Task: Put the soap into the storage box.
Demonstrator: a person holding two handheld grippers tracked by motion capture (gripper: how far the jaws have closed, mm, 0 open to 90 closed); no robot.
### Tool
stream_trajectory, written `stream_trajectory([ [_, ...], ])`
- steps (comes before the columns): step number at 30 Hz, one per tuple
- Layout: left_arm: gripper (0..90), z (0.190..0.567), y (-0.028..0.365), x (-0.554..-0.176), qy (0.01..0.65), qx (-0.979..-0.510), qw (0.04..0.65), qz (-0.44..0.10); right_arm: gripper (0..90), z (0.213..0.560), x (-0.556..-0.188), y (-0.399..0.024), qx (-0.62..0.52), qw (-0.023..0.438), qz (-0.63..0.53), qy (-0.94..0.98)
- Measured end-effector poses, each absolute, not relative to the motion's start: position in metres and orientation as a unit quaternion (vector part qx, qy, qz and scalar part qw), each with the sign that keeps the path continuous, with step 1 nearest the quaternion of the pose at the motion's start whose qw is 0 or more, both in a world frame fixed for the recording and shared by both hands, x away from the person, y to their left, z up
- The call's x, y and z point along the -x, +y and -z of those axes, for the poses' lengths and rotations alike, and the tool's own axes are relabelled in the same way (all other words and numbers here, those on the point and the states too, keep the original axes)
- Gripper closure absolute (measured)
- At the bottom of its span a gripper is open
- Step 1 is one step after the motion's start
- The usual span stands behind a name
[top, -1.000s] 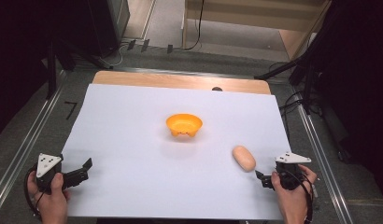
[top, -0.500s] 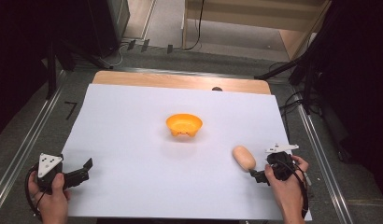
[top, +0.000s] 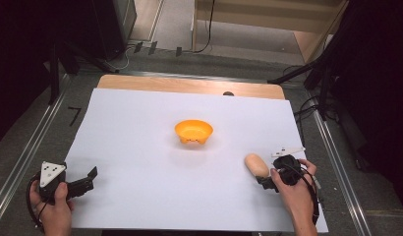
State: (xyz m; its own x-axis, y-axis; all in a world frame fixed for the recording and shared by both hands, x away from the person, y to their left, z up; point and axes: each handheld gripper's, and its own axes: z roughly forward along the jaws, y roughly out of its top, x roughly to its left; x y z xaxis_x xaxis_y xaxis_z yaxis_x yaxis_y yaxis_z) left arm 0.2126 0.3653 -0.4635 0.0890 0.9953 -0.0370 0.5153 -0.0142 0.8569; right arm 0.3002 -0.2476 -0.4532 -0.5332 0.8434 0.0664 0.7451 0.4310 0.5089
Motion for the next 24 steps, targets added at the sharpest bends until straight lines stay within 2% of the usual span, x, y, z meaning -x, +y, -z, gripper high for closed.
stream_trajectory([
  [5, 0.1, 0.463, 0.366, -0.212, 0.593, -0.637, 0.374, -0.320, 4.3, 0.452, -0.306, -0.241, -0.473, 0.088, -0.253, 0.840],
  [6, 0.1, 0.463, 0.366, -0.212, 0.592, -0.637, 0.375, -0.321, 10.6, 0.450, -0.308, -0.237, -0.474, 0.091, -0.256, 0.838],
  [8, 0.1, 0.463, 0.366, -0.212, 0.592, -0.637, 0.375, -0.321, 13.3, 0.449, -0.309, -0.234, -0.473, 0.087, -0.260, 0.837],
  [16, 0.0, 0.463, 0.365, -0.212, 0.592, -0.639, 0.371, -0.321, 20.0, 0.454, -0.316, -0.223, -0.479, 0.088, -0.242, 0.839],
  [19, 0.1, 0.463, 0.365, -0.213, 0.592, -0.640, 0.369, -0.323, 24.5, 0.457, -0.319, -0.220, -0.480, 0.093, -0.231, 0.841],
  [20, 0.1, 0.463, 0.365, -0.213, 0.591, -0.640, 0.369, -0.323, 29.3, 0.458, -0.320, -0.218, -0.485, 0.096, -0.225, 0.840],
  [24, 0.1, 0.463, 0.365, -0.213, 0.592, -0.640, 0.369, -0.323, 31.7, 0.459, -0.322, -0.216, -0.489, 0.095, -0.222, 0.838],
])
